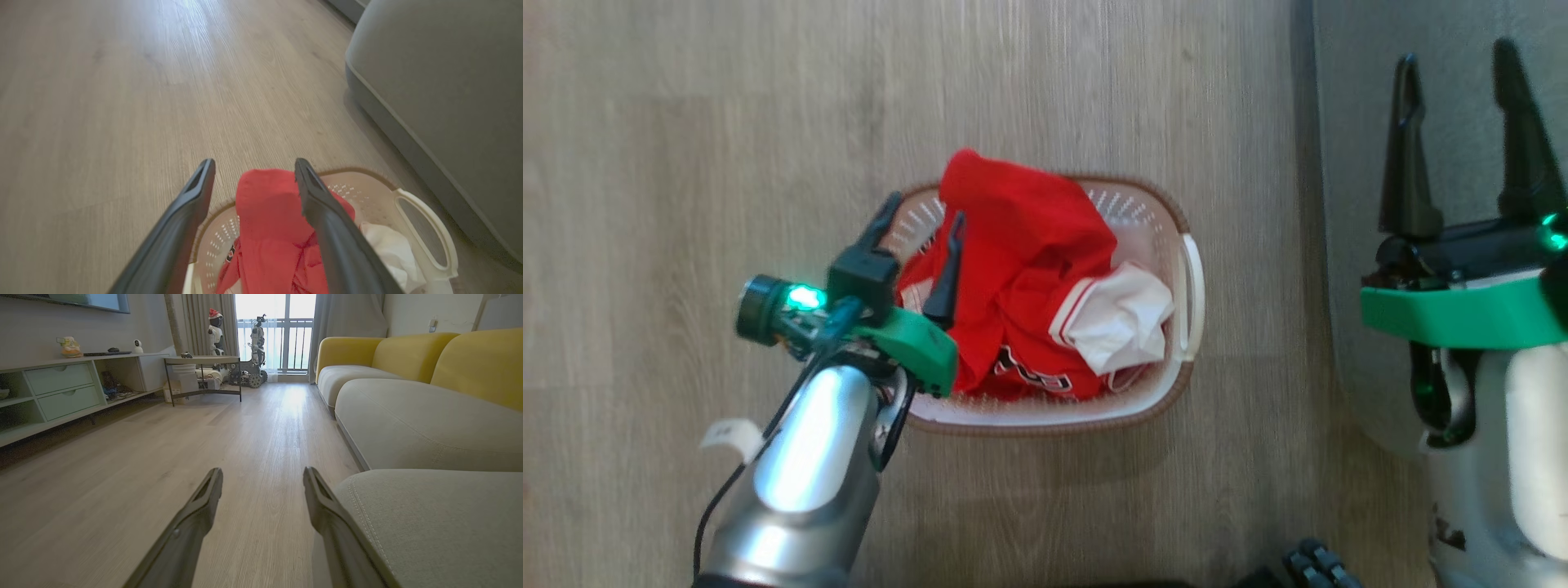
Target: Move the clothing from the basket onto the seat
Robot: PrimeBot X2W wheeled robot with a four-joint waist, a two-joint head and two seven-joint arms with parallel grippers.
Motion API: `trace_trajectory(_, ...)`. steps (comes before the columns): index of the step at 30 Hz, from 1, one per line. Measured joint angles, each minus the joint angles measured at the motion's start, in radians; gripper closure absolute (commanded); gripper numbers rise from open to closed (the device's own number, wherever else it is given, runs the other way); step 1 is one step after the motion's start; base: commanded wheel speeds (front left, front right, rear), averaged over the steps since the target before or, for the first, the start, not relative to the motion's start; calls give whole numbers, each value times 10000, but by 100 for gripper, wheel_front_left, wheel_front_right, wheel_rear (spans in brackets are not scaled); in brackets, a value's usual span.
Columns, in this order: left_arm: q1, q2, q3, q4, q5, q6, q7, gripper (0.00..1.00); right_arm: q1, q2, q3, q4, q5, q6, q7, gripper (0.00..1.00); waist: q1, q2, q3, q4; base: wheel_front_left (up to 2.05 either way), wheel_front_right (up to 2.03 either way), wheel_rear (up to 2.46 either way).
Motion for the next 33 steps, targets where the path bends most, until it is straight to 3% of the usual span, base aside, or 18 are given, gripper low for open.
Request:
trace_trajectory(3, -509, -10, -516, 894, -270, -167, -23, 0, -221, -2, -2, -213, 0, 0, 0, 0, 1, 0, 545, -118, 0, 0, 0)
trace_trajectory(23, -3502, -23, -3356, 3973, -1864, -54, -23, 0, -1195, -12, 474, -1250, 209, 2, -2, 0, -2, 0, 2798, -1057, 0, 0, 0)
trace_trajectory(33, -4501, -15, -3950, 4911, -2989, 895, 293, 0, -1481, -12, 679, -1538, 384, 2, -4, 0, -1, 0, 3336, -1451, 0, 0, 0)
